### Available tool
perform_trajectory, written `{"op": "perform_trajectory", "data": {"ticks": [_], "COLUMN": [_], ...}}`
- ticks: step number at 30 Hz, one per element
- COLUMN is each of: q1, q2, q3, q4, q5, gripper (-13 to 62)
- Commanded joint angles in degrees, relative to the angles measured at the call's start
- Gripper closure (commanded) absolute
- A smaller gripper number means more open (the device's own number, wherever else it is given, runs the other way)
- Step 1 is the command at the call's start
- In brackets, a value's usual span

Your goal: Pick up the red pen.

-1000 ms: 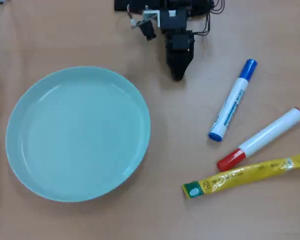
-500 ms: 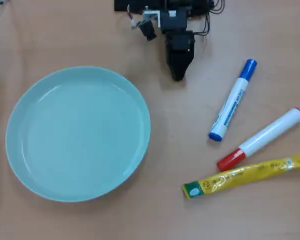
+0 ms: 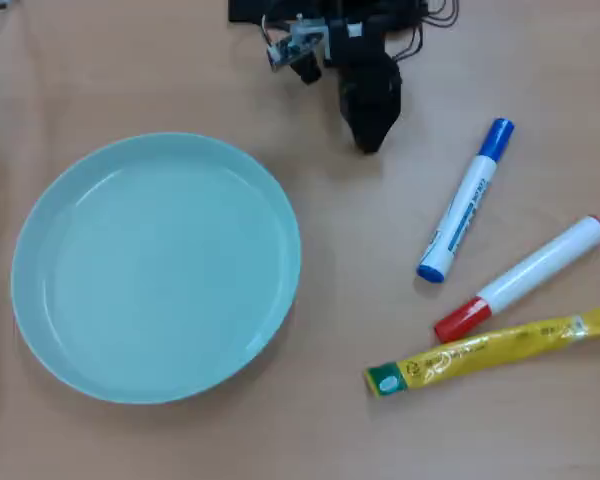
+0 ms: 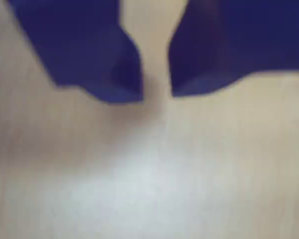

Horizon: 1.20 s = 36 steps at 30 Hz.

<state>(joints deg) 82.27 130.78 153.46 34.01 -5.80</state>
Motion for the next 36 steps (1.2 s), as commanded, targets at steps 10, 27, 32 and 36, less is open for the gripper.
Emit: {"op": "perform_trajectory", "data": {"ticks": [10, 27, 32, 36], "q1": [-4.83, -10.46, -12.92, -15.47], "q2": [2.99, -26.98, -34.01, -38.41], "q3": [-30.15, -76.29, -88.42, -96.24], "q4": [26.98, 54.23, 60.38, 63.11], "q5": [-0.44, -4.83, -4.39, -4.13], "gripper": [41.4, 34.8, 34.2, 31.5]}}
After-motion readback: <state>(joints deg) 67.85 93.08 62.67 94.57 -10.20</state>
